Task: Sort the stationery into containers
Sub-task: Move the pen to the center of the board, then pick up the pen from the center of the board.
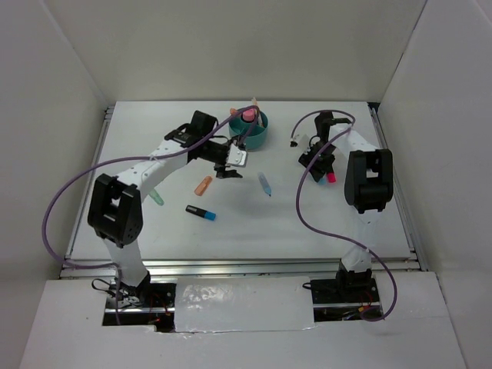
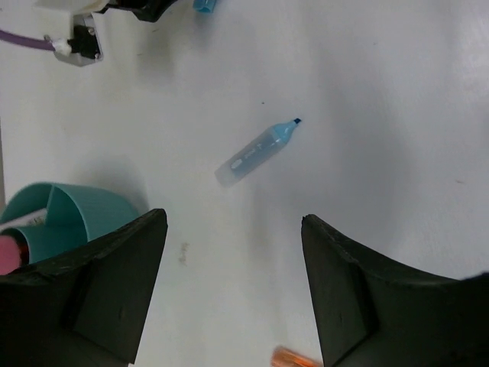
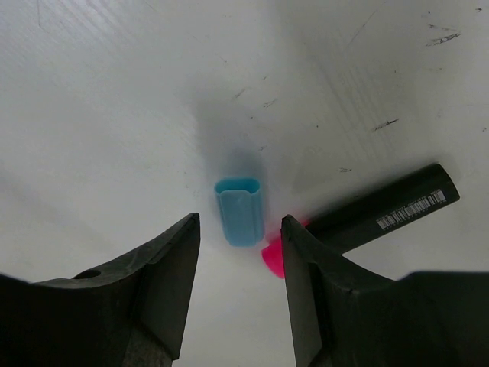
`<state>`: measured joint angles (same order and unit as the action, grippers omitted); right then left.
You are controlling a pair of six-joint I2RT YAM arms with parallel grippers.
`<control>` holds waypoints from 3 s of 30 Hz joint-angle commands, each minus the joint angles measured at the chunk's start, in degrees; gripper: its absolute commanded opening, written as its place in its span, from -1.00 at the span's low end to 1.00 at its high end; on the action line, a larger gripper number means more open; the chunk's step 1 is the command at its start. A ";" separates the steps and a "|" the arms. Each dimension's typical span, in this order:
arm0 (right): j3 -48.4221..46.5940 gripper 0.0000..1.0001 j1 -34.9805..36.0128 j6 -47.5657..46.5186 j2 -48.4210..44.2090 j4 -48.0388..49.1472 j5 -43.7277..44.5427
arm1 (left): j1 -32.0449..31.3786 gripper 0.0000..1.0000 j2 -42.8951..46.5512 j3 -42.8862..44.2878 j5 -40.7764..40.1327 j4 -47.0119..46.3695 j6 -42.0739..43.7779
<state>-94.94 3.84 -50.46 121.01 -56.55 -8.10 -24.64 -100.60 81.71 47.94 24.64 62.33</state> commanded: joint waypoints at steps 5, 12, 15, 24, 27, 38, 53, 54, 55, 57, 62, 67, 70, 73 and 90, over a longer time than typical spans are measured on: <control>-1.57 0.06 0.12 -0.70 0.72 -0.40 0.45 | -1.81 0.60 -20.12 27.48 2.68 30.42 24.48; -2.53 0.02 0.12 -0.61 2.12 -2.33 1.06 | -4.09 0.56 -28.33 34.48 -1.53 29.42 31.10; -2.80 0.01 -0.06 -0.61 2.56 -3.65 1.42 | -4.97 0.55 -31.14 36.58 -2.67 29.93 33.47; -6.13 0.01 -0.06 0.88 3.35 -6.29 1.15 | -8.05 0.64 -38.78 43.43 -2.77 27.29 31.36; -7.10 0.01 -0.14 1.15 3.44 -6.64 1.33 | -9.01 0.65 -42.12 47.03 -3.38 29.40 30.24; -6.31 0.01 -0.67 2.12 1.60 -6.02 -0.07 | -9.28 0.59 -47.59 52.59 -11.37 48.82 37.51; -8.77 0.02 -0.85 1.50 2.30 -8.39 -0.69 | -7.44 0.45 -41.26 38.62 -18.41 50.51 36.47; -8.86 0.03 -0.85 1.24 2.21 -8.74 -0.87 | -7.26 0.46 -41.00 38.18 -18.41 50.07 36.03; -8.69 0.06 -0.76 1.15 2.04 -9.10 -0.78 | -6.83 0.50 -40.82 38.26 -18.15 49.89 34.72; -8.43 0.08 -0.58 0.89 2.04 -9.36 0.01 | -6.04 0.57 -41.08 39.39 -17.71 48.49 33.31; -7.46 0.12 -0.32 0.53 2.47 -10.24 2.12 | -5.41 0.63 -40.91 40.54 -20.69 45.41 35.05; -7.19 0.13 -0.15 0.53 3.17 -10.42 3.26 | -5.50 0.58 -40.55 38.87 -24.65 42.16 38.66; -7.37 0.14 -0.06 0.36 3.53 -10.86 3.88 | -5.77 0.51 -40.91 38.52 -26.67 40.22 39.72; -6.93 0.20 -0.06 -0.34 3.44 -11.47 4.49 | -5.77 0.31 -41.96 40.27 -27.55 41.53 39.89; -5.96 0.06 2.31 -2.80 6.60 -9.19 4.85 | -4.18 -0.18 -39.77 36.41 -24.13 42.42 28.30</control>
<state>-99.96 5.13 -52.36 126.08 -65.45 -3.62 -29.69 -138.56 120.57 26.04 68.40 93.12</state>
